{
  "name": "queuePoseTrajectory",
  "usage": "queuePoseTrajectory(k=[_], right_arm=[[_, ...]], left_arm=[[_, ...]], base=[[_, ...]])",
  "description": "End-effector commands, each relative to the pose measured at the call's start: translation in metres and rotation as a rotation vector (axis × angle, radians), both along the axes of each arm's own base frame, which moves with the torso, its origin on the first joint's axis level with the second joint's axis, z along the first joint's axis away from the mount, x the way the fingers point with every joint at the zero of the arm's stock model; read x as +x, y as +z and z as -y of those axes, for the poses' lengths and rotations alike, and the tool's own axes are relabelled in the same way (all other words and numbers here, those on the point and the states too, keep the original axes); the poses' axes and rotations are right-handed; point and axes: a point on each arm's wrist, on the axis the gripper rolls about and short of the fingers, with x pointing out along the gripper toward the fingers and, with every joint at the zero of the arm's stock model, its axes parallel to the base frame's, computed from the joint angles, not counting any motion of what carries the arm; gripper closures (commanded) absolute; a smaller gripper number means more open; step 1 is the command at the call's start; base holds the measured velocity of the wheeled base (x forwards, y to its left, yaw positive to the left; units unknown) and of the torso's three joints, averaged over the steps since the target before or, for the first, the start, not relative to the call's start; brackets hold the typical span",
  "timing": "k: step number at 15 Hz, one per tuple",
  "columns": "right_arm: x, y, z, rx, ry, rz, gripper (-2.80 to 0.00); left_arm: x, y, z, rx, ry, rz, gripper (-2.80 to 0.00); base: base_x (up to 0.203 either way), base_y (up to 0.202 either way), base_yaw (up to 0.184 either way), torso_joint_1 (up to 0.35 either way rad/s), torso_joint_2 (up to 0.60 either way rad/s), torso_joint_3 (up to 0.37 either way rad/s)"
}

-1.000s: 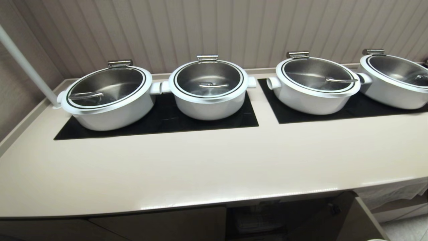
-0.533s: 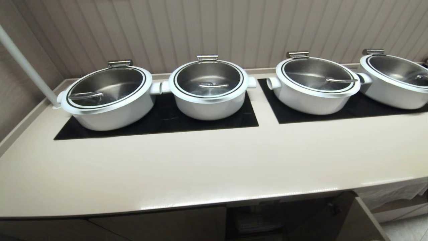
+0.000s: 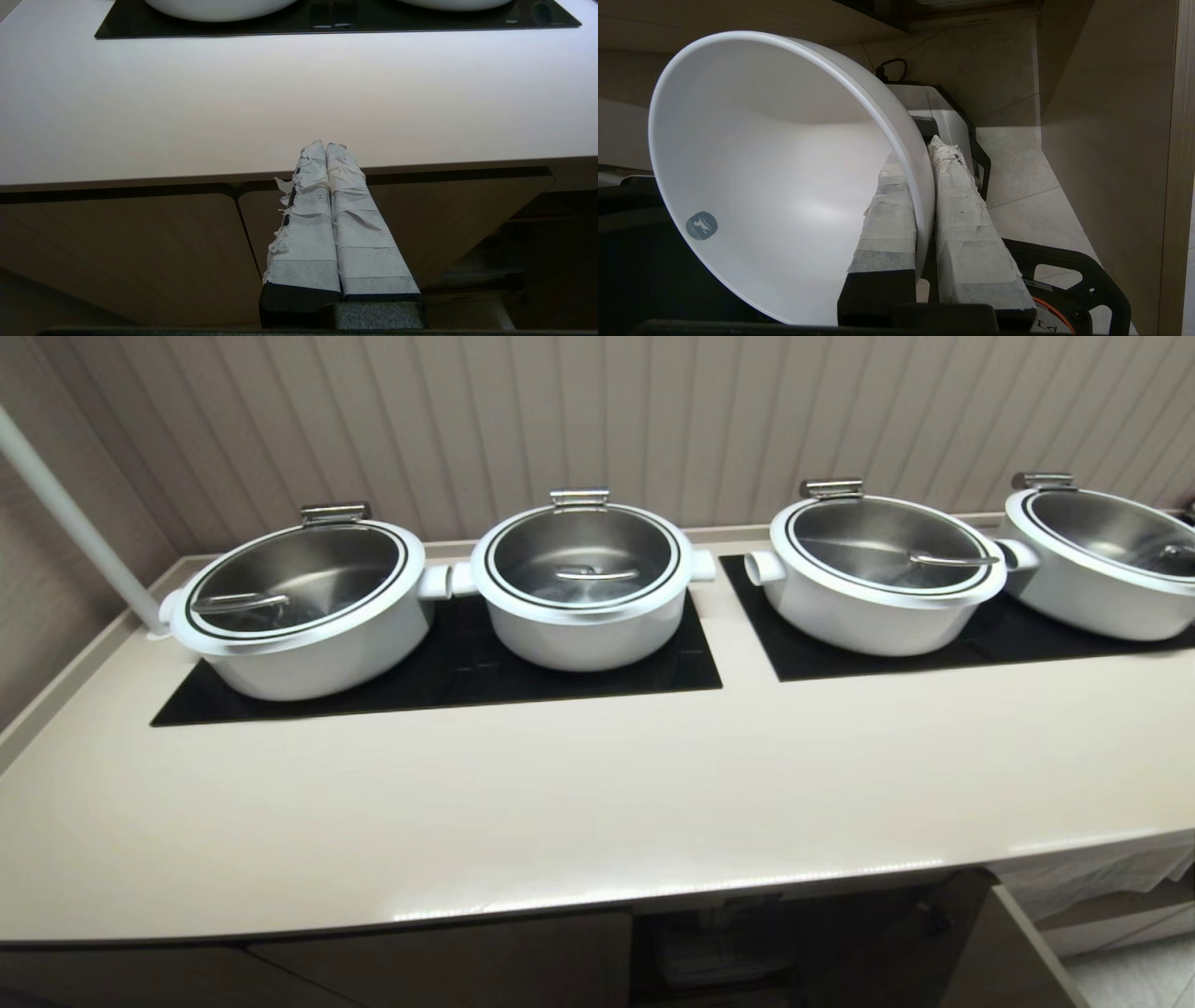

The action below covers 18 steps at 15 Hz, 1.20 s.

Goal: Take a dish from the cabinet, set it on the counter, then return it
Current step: Put it back into the cabinet

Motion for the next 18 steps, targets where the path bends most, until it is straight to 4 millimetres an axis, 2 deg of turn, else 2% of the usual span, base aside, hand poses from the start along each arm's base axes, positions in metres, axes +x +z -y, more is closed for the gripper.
queuePoseTrajectory(k=[1,18], right_arm=[[0.0002,-0.0004,-0.0006,-0.002,0.009,-0.006,0.0],[0.0015,-0.0017,-0.0012,-0.023,0.038,-0.011,0.0]], left_arm=[[0.0,0.0,0.0,-0.001,0.0,0.001,0.0],[0.0,0.0001,0.0,-0.001,0.0,0.002,0.0]], base=[[0.0,0.0,0.0,0.0,0.0,0.0],[0.0,0.0,0.0,0.0,0.0,0.0]])
